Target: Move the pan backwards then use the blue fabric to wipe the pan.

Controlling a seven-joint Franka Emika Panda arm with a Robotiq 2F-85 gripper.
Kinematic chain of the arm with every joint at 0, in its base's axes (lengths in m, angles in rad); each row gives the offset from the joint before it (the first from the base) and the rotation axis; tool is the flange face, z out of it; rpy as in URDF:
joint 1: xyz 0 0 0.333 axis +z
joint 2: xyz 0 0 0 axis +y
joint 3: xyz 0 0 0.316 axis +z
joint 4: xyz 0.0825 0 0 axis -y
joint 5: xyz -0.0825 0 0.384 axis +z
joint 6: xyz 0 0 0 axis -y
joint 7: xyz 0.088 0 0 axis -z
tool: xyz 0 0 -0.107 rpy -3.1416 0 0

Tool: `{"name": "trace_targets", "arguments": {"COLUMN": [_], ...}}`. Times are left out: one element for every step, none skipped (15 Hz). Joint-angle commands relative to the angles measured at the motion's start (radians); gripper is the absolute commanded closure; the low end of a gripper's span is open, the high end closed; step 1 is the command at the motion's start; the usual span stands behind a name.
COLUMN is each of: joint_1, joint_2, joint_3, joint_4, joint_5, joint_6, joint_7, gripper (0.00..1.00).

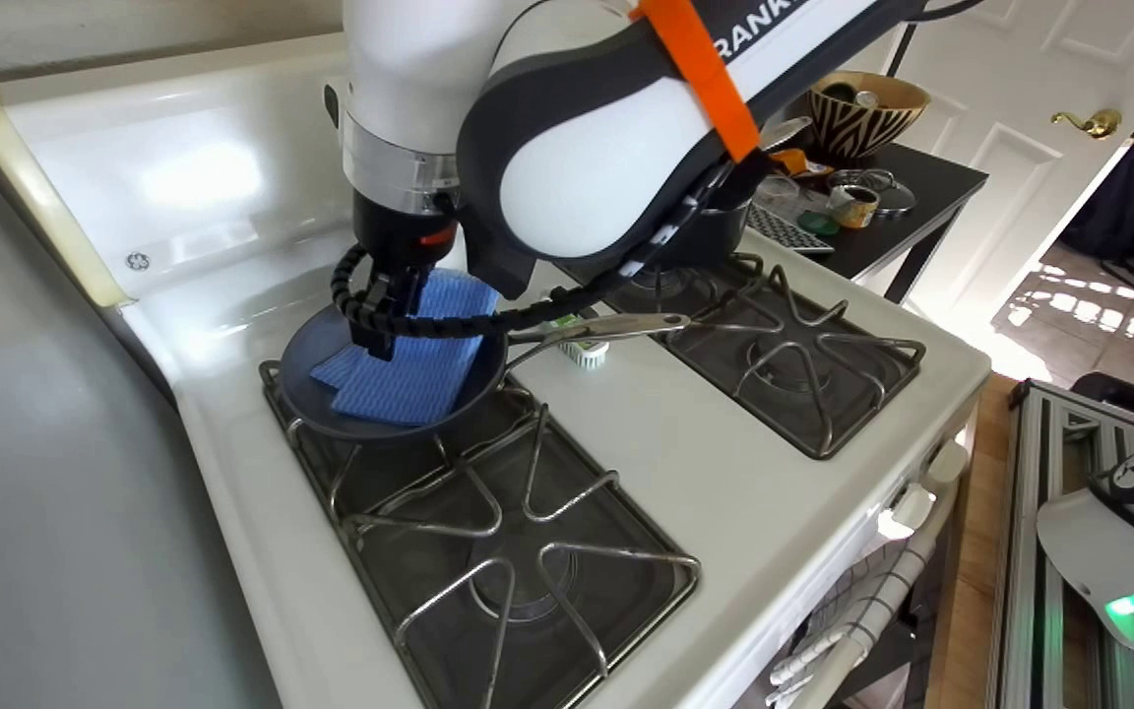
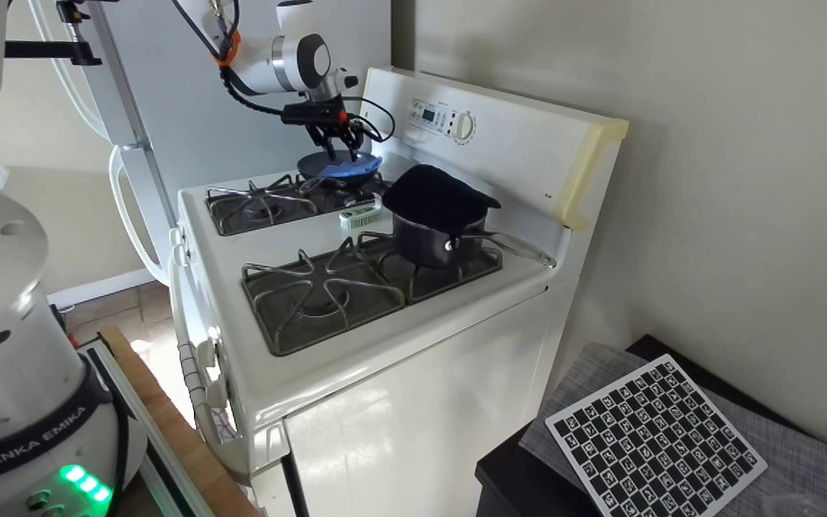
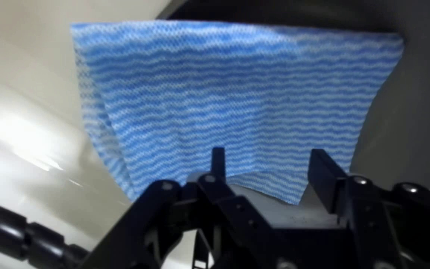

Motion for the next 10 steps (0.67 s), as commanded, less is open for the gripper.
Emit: {"name": "trace_targets", "arguments": {"joint_1": [0.014, 0.014, 0.011, 0.01, 0.011, 0.011, 0.009, 0.008, 0.006, 0.004], "joint_2": [0.031, 0.031, 0.032, 0.031, 0.032, 0.032, 0.032, 0.032, 0.033, 0.034], "joint_3": [-0.02, -0.018, -0.014, -0.011, -0.01, -0.009, -0.005, -0.001, 0.005, 0.011], "joint_4": [0.027, 0.027, 0.028, 0.03, 0.033, 0.036, 0.041, 0.047, 0.053, 0.059], "joint_5": [-0.025, -0.022, -0.016, -0.013, -0.014, -0.017, -0.012, -0.01, -0.004, 0.003], "joint_6": [-0.042, -0.06, -0.078, -0.106, -0.126, -0.147, -0.168, -0.191, -0.21, -0.229], "joint_7": [0.013, 0.009, 0.002, -0.002, -0.002, -0.003, -0.007, -0.011, -0.014, -0.019], "gripper": [0.74, 0.81, 0.91, 1.0, 1.0, 1.0, 1.0, 1.0, 1.0, 1.0]}}
